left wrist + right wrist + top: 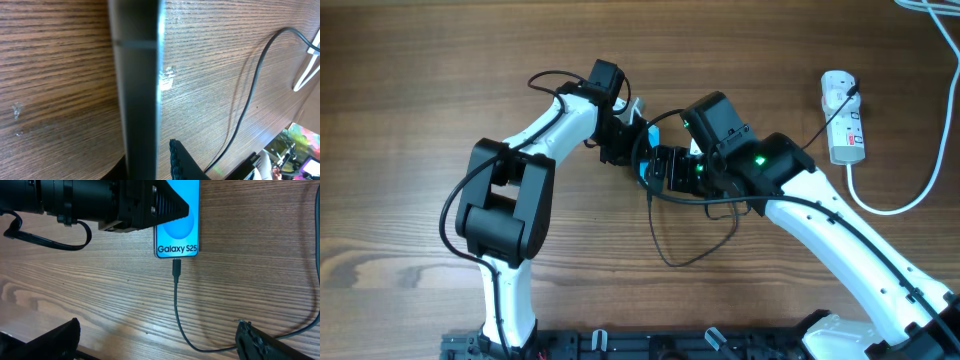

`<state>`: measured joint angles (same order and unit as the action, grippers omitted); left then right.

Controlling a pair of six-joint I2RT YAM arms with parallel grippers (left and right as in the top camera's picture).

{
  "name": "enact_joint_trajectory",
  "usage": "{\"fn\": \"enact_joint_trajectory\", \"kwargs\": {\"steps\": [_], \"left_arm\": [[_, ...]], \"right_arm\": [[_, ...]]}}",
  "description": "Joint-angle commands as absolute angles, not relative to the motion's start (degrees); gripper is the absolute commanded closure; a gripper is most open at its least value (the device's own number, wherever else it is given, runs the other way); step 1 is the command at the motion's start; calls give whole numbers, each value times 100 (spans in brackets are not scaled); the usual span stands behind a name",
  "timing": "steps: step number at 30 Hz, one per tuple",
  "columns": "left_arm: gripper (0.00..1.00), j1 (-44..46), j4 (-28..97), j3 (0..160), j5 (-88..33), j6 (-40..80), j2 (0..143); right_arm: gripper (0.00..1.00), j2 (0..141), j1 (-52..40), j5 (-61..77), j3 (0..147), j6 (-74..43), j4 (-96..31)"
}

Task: Plug charger to phone and switch on socket
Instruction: 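Lower the phone and plugged cable together toward the table with both grippers, then open both grippers to release the phone flat on the table and withdraw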

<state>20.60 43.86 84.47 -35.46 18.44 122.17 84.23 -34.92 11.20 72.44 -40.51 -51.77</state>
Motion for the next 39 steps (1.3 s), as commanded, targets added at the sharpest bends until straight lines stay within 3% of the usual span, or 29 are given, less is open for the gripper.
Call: {"fn": "enact_joint_trajectory", "kwargs": {"steps": [1, 11, 20, 27, 39], "left_arm": [[80, 2156, 4370, 8427, -3607, 1850, 12285], [77, 2176, 4453, 8427, -3175, 1848, 12283], [69, 2176, 4458, 8427, -3050, 1848, 12283], [53, 2176, 4480, 8427, -2939, 1848, 12283], [49, 2174, 4606, 8427, -2556, 1846, 12283]], "right_arm": [[0, 8493, -3485, 1214, 7196, -4062, -5162], [0, 8493, -3485, 1214, 7196, -4027, -5207], [0, 8493, -3485, 1214, 7196, -3898, -5341], [0, 8493, -3485, 1214, 7196, -3896, -5365], [0, 8493, -3485, 1212, 7196, -3756, -5439]]}}
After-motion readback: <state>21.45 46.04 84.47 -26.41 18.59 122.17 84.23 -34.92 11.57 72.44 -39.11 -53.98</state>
